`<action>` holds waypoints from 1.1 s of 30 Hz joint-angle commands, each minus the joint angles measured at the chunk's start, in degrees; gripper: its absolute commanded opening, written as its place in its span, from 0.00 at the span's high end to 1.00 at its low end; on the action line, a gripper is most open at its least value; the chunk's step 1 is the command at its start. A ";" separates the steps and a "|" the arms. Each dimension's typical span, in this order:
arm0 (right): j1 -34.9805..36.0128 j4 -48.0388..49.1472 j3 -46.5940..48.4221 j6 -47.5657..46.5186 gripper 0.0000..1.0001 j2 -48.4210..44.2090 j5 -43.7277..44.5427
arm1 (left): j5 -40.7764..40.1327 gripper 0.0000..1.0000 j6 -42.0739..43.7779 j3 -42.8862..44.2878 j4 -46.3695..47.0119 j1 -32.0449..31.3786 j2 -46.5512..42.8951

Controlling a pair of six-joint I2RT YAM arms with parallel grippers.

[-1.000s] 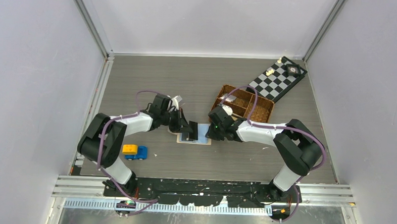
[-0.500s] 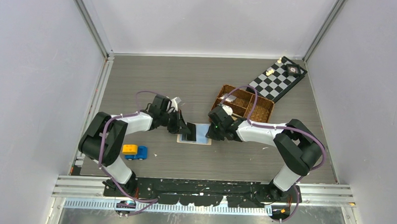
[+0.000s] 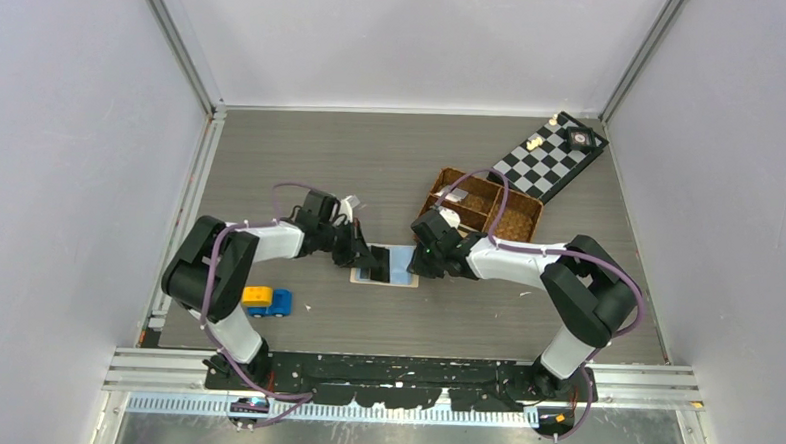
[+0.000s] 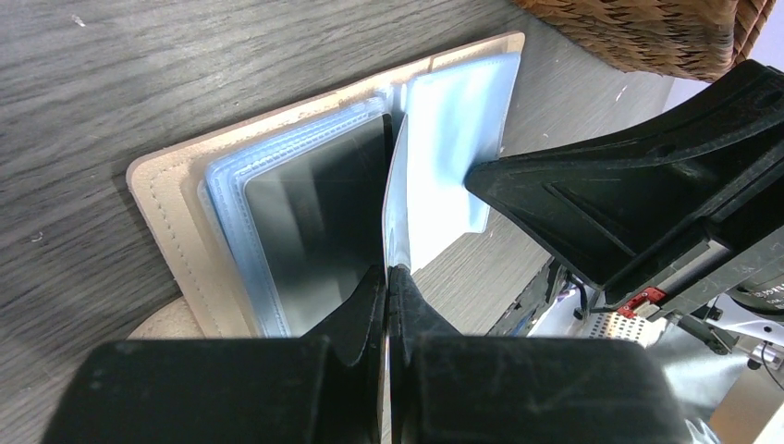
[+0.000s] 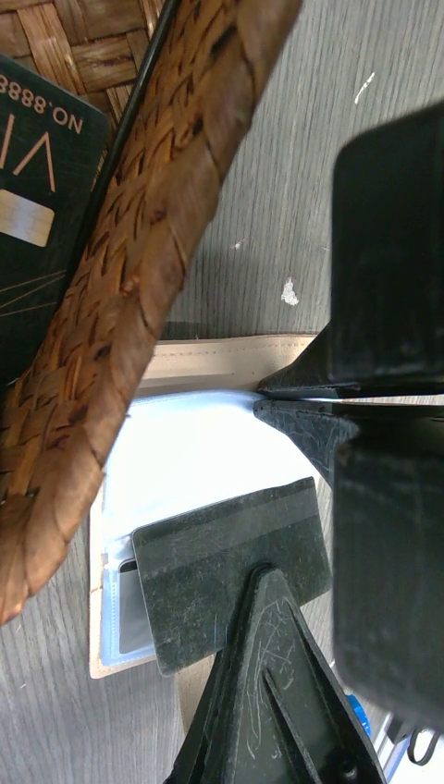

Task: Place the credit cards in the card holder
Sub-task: Insert the credit card into the card holder.

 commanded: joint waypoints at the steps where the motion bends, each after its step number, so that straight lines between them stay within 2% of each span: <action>1: 0.22 -3.56 0.79 -0.72 1.00 1.84 3.18 | -0.73 1.00 2.25 0.83 -0.47 0.24 1.65; 24: 0.64 -4.10 1.37 -0.80 1.00 2.11 3.18 | 0.86 1.00 3.20 2.84 -0.47 0.24 6.37; 33: 0.82 -4.20 1.79 -0.78 0.99 2.72 3.09 | 2.45 1.00 0.86 2.75 3.67 0.24 7.77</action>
